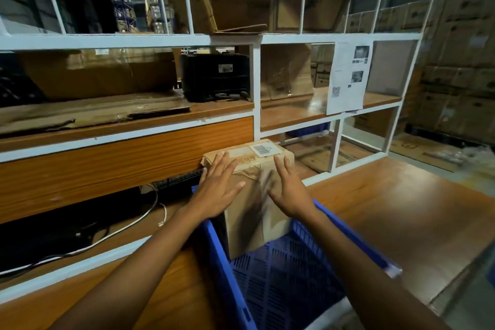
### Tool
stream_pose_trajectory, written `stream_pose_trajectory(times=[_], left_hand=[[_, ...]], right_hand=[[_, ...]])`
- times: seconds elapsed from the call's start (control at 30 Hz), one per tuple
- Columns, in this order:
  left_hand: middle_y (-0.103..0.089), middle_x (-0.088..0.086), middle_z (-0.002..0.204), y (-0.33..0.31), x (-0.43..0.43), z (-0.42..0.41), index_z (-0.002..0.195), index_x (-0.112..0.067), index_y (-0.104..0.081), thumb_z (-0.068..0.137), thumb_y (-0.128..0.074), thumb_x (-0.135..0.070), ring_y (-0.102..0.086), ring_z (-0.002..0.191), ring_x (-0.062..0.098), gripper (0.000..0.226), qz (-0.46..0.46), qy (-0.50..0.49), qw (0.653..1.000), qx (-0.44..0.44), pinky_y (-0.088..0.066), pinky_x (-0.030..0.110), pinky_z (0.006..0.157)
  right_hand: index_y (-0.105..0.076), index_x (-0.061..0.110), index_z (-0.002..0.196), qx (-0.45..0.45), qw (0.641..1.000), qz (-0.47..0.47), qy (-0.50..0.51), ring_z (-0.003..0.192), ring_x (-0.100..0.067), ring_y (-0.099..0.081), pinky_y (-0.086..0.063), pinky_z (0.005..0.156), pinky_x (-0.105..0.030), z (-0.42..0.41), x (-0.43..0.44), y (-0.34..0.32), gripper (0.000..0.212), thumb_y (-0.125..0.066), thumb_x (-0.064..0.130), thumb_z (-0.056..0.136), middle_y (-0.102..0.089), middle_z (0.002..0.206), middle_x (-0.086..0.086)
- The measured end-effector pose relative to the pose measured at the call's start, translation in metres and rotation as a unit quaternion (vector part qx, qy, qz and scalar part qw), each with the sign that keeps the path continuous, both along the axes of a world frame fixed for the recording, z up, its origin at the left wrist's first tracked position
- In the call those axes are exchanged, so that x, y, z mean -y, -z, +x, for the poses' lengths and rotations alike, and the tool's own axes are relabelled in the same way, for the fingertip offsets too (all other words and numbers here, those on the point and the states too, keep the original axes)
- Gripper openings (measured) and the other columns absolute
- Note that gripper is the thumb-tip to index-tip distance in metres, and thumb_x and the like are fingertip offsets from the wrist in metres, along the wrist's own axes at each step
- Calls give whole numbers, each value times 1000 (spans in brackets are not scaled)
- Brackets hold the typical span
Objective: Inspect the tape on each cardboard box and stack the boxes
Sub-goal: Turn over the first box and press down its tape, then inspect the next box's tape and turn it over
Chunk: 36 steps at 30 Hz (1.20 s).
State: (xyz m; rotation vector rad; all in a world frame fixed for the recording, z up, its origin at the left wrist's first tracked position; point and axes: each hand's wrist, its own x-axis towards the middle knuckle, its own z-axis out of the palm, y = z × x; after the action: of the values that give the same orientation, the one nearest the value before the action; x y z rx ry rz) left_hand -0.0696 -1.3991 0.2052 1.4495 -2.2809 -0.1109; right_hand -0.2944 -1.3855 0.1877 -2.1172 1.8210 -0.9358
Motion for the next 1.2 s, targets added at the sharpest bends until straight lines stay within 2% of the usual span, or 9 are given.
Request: stream_pose_trajectory(times=[0.17,0.27,0.37,0.5,0.63,0.77,0.9,1.13,1.2], left_hand=[[17,-10,165,-15,-58,17,156,-34,-12,95,-36,-52,21,149,1,69,-82,100,981,-141,4,36,120],[11,-12,166,-17,-90,38,157,-31,-15,97,-41,-44,16,148,-6,67,-106,152,963,-196,-1,31,118],[0,-10,167,-8,-122,58,157,-24,-24,99,-43,-42,3,150,-4,64,-102,227,941,-230,-10,26,119],[-12,6,167,13,-175,74,155,-14,-33,98,-44,-45,-10,154,16,66,-96,332,913,-216,-17,35,123],[-19,10,165,32,-230,77,152,-12,-38,96,-49,-45,-17,153,20,66,-61,415,881,-218,-27,48,120],[-23,12,164,42,-300,62,150,-10,-40,94,-50,-43,-20,152,22,66,-30,496,842,-213,-22,41,123],[-26,9,163,51,-390,42,149,-14,-41,93,-51,-43,-25,150,21,64,7,574,798,-186,-21,31,122],[-26,6,163,79,-603,34,150,-18,-40,97,-61,-28,-23,150,19,58,84,703,697,-118,-21,34,119],[-28,7,161,84,-691,54,149,-17,-42,96,-64,-24,-25,149,19,58,116,745,649,-103,-23,35,118]], right_hand=[[-18,21,161,139,981,-103,84,152,-22,-20,-25,121,-45,28,-80,0,84,-66,35,93,-21,166,-7],[-32,12,156,166,962,-168,139,147,-24,-32,-33,118,-48,55,-139,2,80,-61,41,89,-36,159,-9],[-35,14,154,165,942,-207,207,142,-25,-41,-40,112,-49,90,-201,8,80,-58,51,87,-43,153,-8],[-36,18,153,146,923,-230,272,140,-19,-42,-46,105,-54,136,-287,23,74,-61,46,89,-44,151,-3],[-42,15,150,111,903,-231,345,138,-20,-44,-49,102,-54,169,-374,21,72,-61,44,87,-45,150,-4],[-44,17,149,87,865,-235,435,133,-19,-48,-50,101,-51,197,-472,27,68,-63,39,87,-45,148,-1],[-47,18,147,72,812,-243,526,130,-16,-49,-51,100,-49,221,-578,38,64,-67,34,88,-47,144,2],[-54,16,142,78,693,-242,675,128,-15,-52,-53,98,-48,295,-788,66,58,-65,34,88,-51,141,2],[-55,16,141,78,639,-239,727,125,-15,-54,-53,97,-47,337,-867,77,57,-66,32,87,-52,139,2]])
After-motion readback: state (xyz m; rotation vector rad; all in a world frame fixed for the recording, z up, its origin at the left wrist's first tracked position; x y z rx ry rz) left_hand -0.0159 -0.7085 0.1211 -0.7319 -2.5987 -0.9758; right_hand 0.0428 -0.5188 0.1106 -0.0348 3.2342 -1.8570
